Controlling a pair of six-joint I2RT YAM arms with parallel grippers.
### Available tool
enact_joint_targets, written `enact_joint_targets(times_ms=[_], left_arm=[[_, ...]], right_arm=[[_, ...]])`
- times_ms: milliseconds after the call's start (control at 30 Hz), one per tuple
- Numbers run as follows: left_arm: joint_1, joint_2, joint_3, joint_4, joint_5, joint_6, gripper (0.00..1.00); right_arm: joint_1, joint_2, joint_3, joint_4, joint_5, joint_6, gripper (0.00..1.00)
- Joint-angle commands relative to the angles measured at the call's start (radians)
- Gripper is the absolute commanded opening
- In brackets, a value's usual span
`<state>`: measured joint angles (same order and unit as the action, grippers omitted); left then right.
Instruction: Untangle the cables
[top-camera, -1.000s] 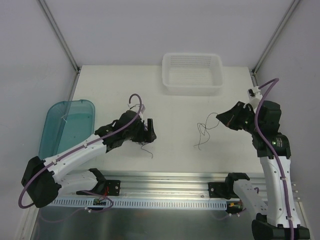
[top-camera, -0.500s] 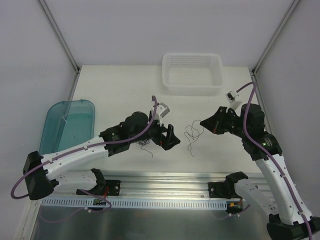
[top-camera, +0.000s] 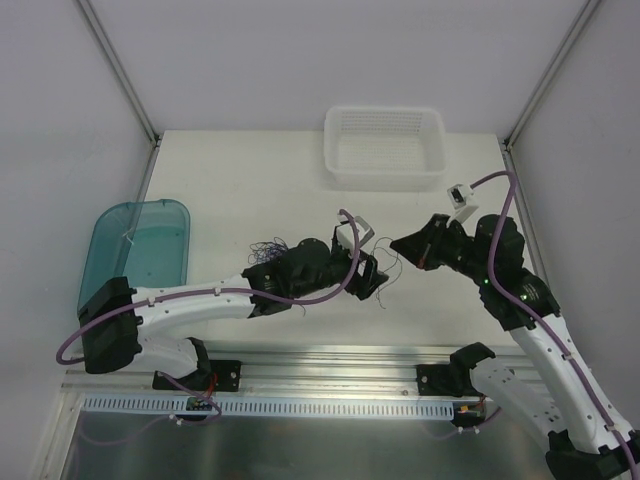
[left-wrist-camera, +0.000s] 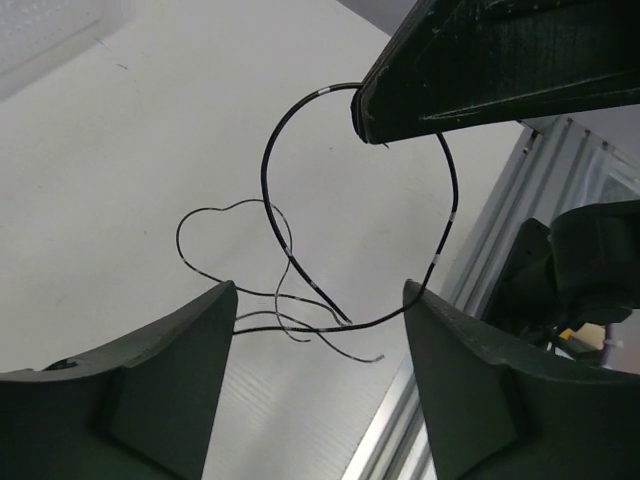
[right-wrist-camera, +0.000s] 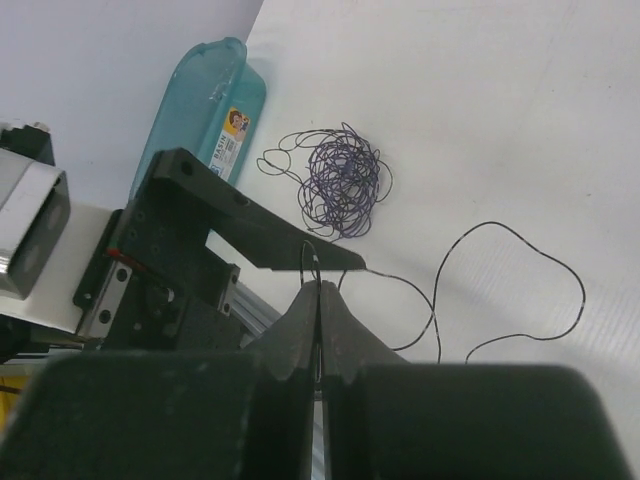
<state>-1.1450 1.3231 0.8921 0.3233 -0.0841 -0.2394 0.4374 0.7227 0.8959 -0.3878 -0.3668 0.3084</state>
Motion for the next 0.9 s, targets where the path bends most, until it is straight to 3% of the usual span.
enact_joint_targets(times_ms=[0, 33, 100, 133, 233, 367, 433, 500, 533, 633, 733, 867], left_arm=[[-0.016, 0.019, 0.008, 0.123, -0.063, 0.045, 0.65], [-0.019, 0.019, 0.007, 0.126, -0.066, 0.046, 0.52], [-0.019, 0.016, -0.001, 0.143, -0.072, 0.045, 0.38], [-0.019, 0.011, -0.004, 0.148, -0.075, 0.043, 0.22], [-0.019, -0.007, -0.007, 0.149, -0.091, 0.046, 0.01], [-0.019, -0.036, -0.013, 0.149, -0.118, 0.049, 0.0], [-0.019, -0.047, -0.01, 0.135, -0.146, 0.051, 0.0], [-0.019, -0.054, 0.007, 0.109, -0.173, 0.063, 0.0], [-0.019, -0.059, 0.014, 0.091, -0.202, 0.068, 0.0], [-0.013, -0.074, 0.06, 0.013, -0.264, 0.098, 0.0], [0.008, -0.096, 0.135, -0.104, -0.316, 0.107, 0.0], [0.082, -0.14, 0.206, -0.249, -0.458, 0.104, 0.0]], right_arm=[[0.018, -0.02, -0.006, 0.069, 0.025, 0.026, 0.01], [0.017, -0.023, -0.008, 0.067, 0.029, 0.028, 0.01], [0.02, -0.029, -0.011, 0.064, 0.032, 0.026, 0.01], [0.018, -0.029, -0.012, 0.063, 0.034, 0.028, 0.01], [0.021, -0.035, -0.02, 0.06, 0.038, 0.026, 0.02], [0.02, -0.046, -0.017, 0.029, 0.052, 0.009, 0.06], [0.021, -0.051, -0.003, 0.017, 0.051, -0.002, 0.2], [0.02, -0.065, 0.012, -0.017, 0.057, -0.028, 0.39], [0.021, -0.069, 0.035, -0.049, 0.06, -0.04, 0.59], [0.021, -0.094, 0.081, -0.115, 0.078, -0.109, 0.86], [0.021, -0.123, 0.132, -0.206, 0.095, -0.181, 1.0], [0.021, -0.166, 0.14, -0.287, 0.117, -0.227, 0.97]])
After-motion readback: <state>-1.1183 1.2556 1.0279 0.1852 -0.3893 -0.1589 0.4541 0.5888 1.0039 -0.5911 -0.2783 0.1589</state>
